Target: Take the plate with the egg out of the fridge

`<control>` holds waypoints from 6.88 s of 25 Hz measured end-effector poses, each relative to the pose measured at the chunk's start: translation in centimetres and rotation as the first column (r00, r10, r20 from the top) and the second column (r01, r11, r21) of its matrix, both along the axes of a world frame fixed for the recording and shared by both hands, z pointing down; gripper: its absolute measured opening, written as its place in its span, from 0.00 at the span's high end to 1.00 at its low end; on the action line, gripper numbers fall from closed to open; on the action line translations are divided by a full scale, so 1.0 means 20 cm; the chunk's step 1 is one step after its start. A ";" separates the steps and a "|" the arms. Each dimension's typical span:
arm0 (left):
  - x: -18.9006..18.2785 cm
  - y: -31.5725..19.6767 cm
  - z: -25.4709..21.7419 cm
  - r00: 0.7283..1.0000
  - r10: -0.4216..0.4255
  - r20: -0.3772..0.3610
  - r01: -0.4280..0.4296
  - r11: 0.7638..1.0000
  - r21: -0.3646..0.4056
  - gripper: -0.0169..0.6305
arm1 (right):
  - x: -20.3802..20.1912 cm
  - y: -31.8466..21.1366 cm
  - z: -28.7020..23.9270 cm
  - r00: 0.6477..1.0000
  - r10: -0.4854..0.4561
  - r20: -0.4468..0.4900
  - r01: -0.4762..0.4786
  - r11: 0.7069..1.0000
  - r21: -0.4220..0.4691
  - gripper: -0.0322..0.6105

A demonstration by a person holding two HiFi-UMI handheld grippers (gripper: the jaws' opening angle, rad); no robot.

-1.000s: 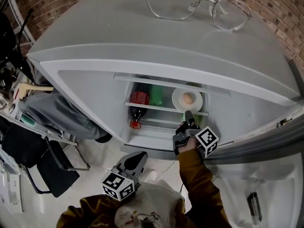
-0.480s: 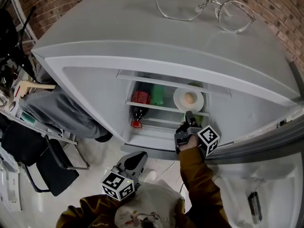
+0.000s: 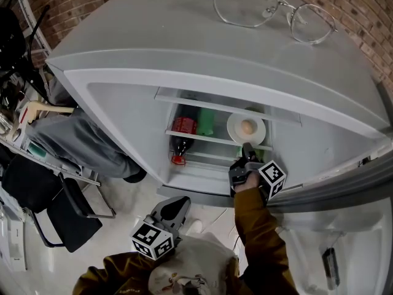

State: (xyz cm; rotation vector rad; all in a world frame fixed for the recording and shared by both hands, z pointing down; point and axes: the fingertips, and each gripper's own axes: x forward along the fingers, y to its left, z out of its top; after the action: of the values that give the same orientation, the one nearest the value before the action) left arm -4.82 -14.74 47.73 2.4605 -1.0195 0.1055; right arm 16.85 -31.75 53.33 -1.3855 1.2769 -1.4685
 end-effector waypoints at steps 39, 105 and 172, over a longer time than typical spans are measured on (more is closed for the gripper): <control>-0.01 0.05 0.01 1.000 -0.010 -0.019 0.010 1.000 -0.011 0.96 | -0.04 0.07 -0.05 0.999 -0.032 -0.015 0.033 0.999 0.043 0.84; -0.07 0.02 0.01 0.998 0.019 -0.058 -0.020 1.000 -0.024 0.96 | -0.47 0.25 -0.18 0.961 -0.239 0.140 0.237 0.971 0.033 0.92; -0.03 -0.01 -0.01 0.996 0.026 -0.087 -0.031 0.998 -0.047 0.96 | -0.57 0.82 -0.36 0.918 -0.390 0.077 0.381 0.919 0.103 0.92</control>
State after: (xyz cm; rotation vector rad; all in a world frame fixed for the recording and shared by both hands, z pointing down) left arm -5.33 -14.99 47.62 2.4144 -0.9347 0.0321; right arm 5.43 -15.27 46.08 -1.0288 1.5963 -1.6936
